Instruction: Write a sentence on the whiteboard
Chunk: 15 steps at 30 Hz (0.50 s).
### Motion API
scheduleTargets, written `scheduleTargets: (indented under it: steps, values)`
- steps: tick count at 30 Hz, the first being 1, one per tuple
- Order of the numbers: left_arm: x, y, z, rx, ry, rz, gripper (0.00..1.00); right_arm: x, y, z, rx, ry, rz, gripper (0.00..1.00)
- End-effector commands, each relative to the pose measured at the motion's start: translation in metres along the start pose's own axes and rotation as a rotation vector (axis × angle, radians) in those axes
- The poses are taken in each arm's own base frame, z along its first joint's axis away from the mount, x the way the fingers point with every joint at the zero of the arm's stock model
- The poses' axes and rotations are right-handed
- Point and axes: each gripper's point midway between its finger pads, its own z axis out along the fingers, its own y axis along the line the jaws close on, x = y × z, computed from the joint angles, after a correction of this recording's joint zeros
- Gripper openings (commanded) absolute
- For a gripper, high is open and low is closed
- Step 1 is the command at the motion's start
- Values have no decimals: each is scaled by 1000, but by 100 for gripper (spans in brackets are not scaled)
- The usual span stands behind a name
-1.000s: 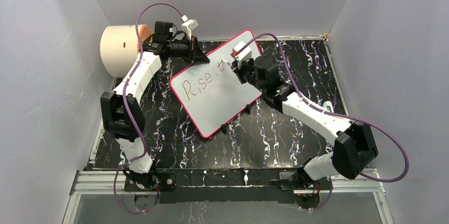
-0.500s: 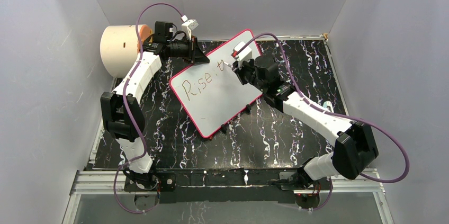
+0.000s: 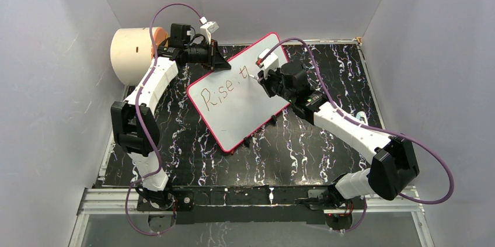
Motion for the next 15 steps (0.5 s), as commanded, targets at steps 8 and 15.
scheduleTargets:
  steps: [8, 15]
  values:
    - [85, -2, 20, 36, 259, -152, 0, -19, -2, -6, 4, -73, 23, 0]
    - [86, -3, 20, 36, 262, -150, 0, -30, -8, -2, 32, -123, 29, 0]
